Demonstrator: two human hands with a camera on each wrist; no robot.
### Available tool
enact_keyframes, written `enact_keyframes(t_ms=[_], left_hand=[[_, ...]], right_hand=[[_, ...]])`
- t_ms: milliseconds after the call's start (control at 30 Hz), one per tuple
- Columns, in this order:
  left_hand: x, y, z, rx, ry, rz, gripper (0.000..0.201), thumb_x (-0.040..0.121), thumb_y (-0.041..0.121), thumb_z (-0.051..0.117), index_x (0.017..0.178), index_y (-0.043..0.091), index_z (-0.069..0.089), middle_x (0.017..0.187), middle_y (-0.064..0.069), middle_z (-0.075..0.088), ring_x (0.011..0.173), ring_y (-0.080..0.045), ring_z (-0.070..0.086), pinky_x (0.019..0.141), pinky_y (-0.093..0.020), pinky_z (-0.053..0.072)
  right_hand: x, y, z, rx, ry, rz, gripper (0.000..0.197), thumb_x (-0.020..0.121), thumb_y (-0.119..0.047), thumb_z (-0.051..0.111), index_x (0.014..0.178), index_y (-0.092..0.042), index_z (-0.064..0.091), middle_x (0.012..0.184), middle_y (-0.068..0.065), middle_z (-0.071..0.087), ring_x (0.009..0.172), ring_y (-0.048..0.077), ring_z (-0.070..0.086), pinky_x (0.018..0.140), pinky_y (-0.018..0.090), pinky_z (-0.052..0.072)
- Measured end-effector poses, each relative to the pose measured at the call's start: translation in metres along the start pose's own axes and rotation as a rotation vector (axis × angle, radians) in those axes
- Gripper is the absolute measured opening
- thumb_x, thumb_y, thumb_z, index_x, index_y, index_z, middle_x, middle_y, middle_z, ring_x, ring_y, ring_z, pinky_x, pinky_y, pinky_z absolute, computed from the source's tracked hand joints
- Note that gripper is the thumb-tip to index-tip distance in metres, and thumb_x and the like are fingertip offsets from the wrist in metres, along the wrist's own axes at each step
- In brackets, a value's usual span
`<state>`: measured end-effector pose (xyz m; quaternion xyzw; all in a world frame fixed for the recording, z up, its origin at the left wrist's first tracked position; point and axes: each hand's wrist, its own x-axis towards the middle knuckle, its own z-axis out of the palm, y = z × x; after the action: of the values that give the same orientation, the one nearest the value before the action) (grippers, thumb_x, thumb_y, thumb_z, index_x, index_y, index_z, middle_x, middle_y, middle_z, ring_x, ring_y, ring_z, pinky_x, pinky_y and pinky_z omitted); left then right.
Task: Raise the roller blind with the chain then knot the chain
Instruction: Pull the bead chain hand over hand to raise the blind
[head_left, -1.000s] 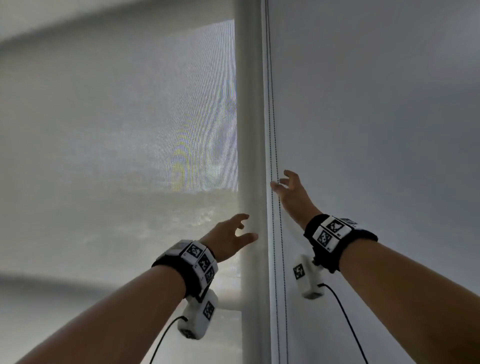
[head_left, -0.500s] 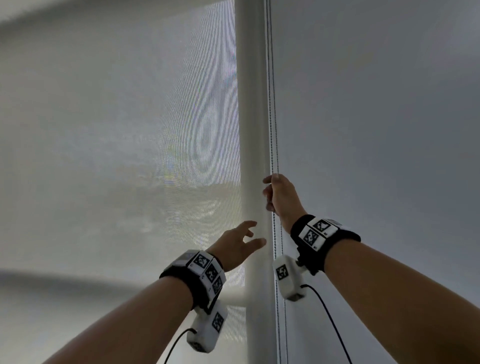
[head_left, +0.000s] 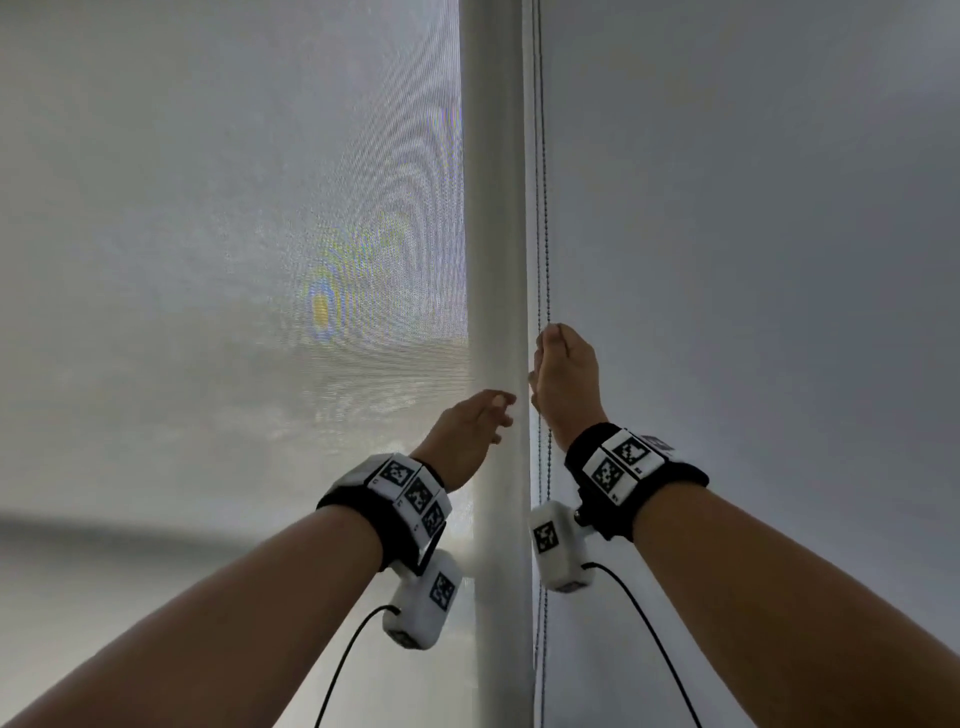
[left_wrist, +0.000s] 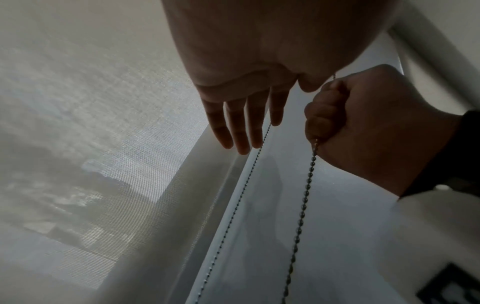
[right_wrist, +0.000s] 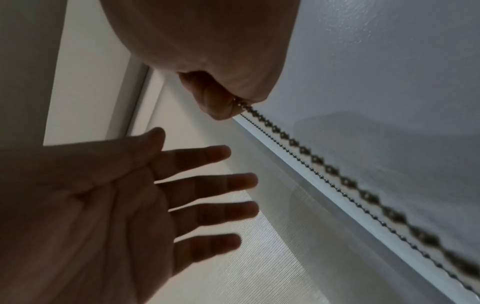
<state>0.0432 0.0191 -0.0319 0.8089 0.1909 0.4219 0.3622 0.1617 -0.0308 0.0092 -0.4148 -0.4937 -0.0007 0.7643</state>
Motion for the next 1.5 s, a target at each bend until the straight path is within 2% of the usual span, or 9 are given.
enact_keyframes(t_ms=[200,367,500,667,867,1100,1200,1333,1500], left_hand=[[-0.005,0.022,0.012,-0.041,0.058,0.050,0.040,0.097,0.036,0.030,0.098,0.019,0.066,0.092,-0.007,0.070,0.080,-0.019,0.063,0.073,-0.034,0.047],[-0.008,0.047,0.021,-0.162,0.053,0.040,0.045,0.099,0.036,0.029,0.100,0.010,0.066,0.085,-0.007,0.070,0.075,-0.017,0.065,0.073,-0.034,0.052],[-0.004,0.071,0.031,-0.363,0.024,-0.040,0.051,0.099,0.036,0.027,0.106,0.000,0.062,0.085,-0.015,0.068,0.073,-0.025,0.065,0.068,-0.032,0.053],[0.001,0.092,0.045,-0.585,-0.008,-0.122,0.052,0.099,0.041,0.025,0.093,0.004,0.061,0.081,-0.017,0.068,0.074,-0.028,0.065,0.068,-0.033,0.051],[0.001,0.097,0.063,-0.697,0.039,-0.175,0.047,0.098,0.038,0.030,0.082,0.007,0.062,0.064,-0.008,0.064,0.059,-0.022,0.060,0.061,-0.031,0.048],[-0.009,0.091,0.085,-0.760,0.153,-0.174,0.041,0.097,0.037,0.034,0.061,0.019,0.043,0.038,0.009,0.029,0.030,-0.007,0.020,0.036,-0.013,0.016],[-0.010,0.091,0.089,-0.724,0.196,-0.129,0.040,0.097,0.037,0.037,0.061,0.019,0.043,0.042,0.008,0.030,0.032,-0.007,0.020,0.038,-0.016,0.014],[-0.009,0.088,0.088,-0.706,0.210,-0.108,0.039,0.096,0.036,0.040,0.061,0.019,0.043,0.043,0.008,0.030,0.033,-0.007,0.019,0.038,-0.016,0.013],[-0.012,0.084,0.082,-0.695,0.214,-0.106,0.039,0.096,0.035,0.040,0.061,0.019,0.044,0.041,0.009,0.030,0.032,-0.007,0.018,0.037,-0.015,0.014]], right_hand=[[-0.029,0.002,-0.005,0.049,-0.025,0.004,0.033,0.094,-0.028,0.036,0.062,-0.020,0.037,0.057,-0.004,0.034,0.054,0.016,0.032,0.059,0.035,0.035],[-0.059,0.015,-0.020,0.060,-0.064,0.030,0.038,0.099,-0.028,0.036,0.064,-0.031,0.052,0.057,-0.015,0.051,0.052,0.005,0.046,0.050,0.022,0.036],[-0.084,0.022,-0.031,0.060,-0.063,0.115,0.040,0.099,-0.029,0.037,0.062,-0.032,0.052,0.050,-0.017,0.043,0.047,0.003,0.036,0.050,0.024,0.033],[-0.125,0.038,-0.046,0.018,-0.033,0.116,0.036,0.099,-0.015,0.038,0.064,-0.019,0.033,0.059,-0.002,0.033,0.055,0.010,0.032,0.057,0.031,0.030],[-0.167,0.080,-0.064,-0.003,-0.056,0.227,0.025,0.097,-0.015,0.043,0.084,0.005,0.047,0.072,0.027,0.050,0.067,0.024,0.047,0.058,0.051,0.046],[-0.183,0.052,-0.082,0.035,-0.159,0.348,0.025,0.082,-0.005,0.051,0.064,-0.020,0.040,0.042,-0.012,0.056,0.042,-0.002,0.050,0.057,0.023,0.039],[-0.184,0.049,-0.089,0.054,-0.241,0.367,0.046,0.090,0.013,0.050,0.080,-0.031,0.044,0.063,-0.010,0.062,0.060,-0.013,0.060,0.058,0.005,0.045],[-0.163,0.054,-0.095,0.071,-0.161,0.287,0.011,0.079,-0.018,0.056,0.068,-0.019,0.057,0.066,-0.002,0.054,0.061,0.016,0.051,0.060,0.032,0.043],[-0.135,0.039,-0.106,-0.018,-0.159,0.163,0.029,0.094,-0.028,0.041,0.094,-0.012,0.065,0.079,0.015,0.065,0.074,0.027,0.061,0.073,0.043,0.051]])
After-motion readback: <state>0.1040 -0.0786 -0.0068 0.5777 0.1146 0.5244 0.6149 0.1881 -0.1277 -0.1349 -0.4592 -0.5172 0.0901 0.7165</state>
